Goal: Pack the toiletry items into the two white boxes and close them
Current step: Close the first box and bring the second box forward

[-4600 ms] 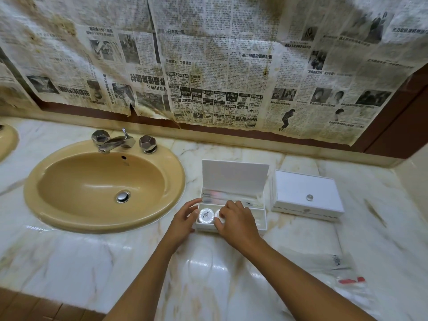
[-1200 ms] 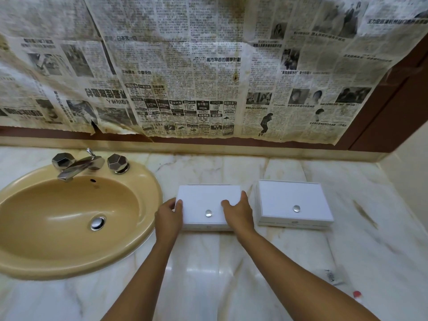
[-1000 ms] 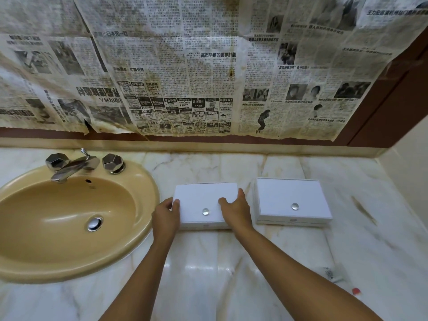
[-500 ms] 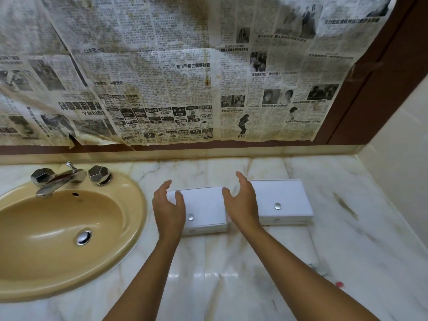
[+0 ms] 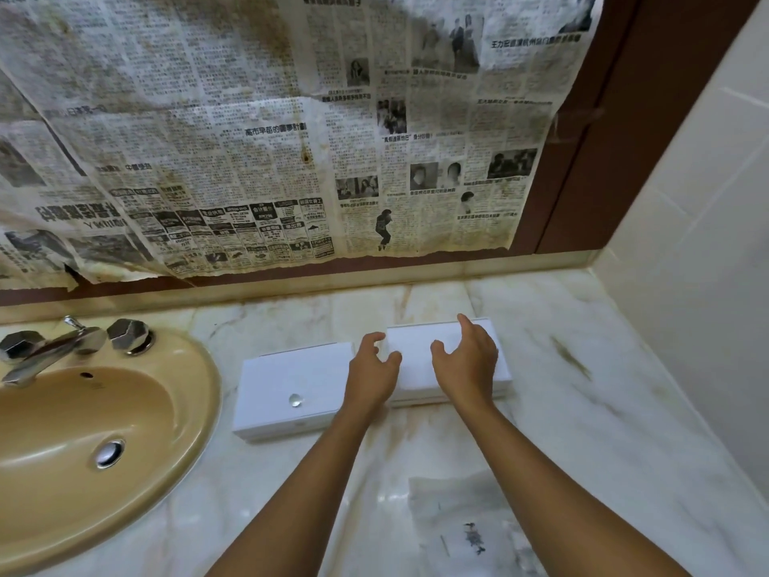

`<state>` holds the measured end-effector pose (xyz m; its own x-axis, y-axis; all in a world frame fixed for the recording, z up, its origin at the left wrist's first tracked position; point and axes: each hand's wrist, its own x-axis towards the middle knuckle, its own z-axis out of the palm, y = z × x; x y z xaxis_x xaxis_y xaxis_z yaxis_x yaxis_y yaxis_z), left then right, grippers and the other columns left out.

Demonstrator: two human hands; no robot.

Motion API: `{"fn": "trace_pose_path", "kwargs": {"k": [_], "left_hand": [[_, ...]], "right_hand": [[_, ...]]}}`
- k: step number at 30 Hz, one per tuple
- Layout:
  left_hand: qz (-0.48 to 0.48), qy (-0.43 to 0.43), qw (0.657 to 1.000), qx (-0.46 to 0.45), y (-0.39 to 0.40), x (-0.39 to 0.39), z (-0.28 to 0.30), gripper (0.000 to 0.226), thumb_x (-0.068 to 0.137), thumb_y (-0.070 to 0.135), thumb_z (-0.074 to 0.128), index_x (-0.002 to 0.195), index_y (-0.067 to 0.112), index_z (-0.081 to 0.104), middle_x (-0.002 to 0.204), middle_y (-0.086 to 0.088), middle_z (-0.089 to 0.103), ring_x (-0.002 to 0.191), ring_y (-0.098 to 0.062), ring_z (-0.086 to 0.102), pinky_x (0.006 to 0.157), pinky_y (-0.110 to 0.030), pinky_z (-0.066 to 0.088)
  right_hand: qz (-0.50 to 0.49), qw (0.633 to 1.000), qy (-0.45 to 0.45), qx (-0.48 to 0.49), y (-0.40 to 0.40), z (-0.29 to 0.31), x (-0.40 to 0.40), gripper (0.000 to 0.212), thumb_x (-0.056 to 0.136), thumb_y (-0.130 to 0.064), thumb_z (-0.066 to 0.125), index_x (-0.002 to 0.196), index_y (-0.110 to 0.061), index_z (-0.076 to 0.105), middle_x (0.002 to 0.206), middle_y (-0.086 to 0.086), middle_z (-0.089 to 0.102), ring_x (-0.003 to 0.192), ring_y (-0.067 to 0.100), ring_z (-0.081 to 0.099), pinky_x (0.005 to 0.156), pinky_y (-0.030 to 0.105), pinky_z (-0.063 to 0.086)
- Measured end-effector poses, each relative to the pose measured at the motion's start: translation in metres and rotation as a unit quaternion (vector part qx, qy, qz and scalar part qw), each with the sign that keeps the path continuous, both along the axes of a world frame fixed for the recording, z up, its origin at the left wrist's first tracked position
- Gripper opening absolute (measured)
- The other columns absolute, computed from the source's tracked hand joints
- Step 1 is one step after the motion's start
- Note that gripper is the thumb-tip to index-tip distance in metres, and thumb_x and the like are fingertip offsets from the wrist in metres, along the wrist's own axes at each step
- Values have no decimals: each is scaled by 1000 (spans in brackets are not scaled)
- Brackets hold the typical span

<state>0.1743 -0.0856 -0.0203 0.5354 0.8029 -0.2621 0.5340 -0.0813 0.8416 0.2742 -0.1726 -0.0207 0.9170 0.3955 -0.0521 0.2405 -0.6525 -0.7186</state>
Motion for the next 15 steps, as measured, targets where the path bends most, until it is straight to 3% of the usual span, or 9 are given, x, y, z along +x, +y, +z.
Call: {"fn": "trace_pose_path", "kwargs": {"k": [6,12,15], "left_hand": [[-9,17,999,-39,1,10,-11,45,96,30,51,139,26,38,144,-11,47,127,-25,49,100,-35,41],[-8,-7,999,-51,-1,10,-11,40,97,27,50,136,28,41,135,-7,54,122,-21,52,98,-35,44],[-6,-20,999,-42,-6,8,-5,38,97,25,49,134,29,43,134,-3,55,120,-16,50,94,-32,44]], "right_hand": [[-34,997,7,-70,-15,-10,21,61,89,-32,56,144,-19,34,151,11,30,142,29,19,117,50,8],[-47,994,75,-65,-22,-12,24,60,91,-33,53,145,-19,31,144,12,39,131,32,37,105,46,30],[-64,993,90,-36,-24,-7,22,58,91,-32,54,144,-20,33,143,12,40,129,32,38,103,46,31]]}}
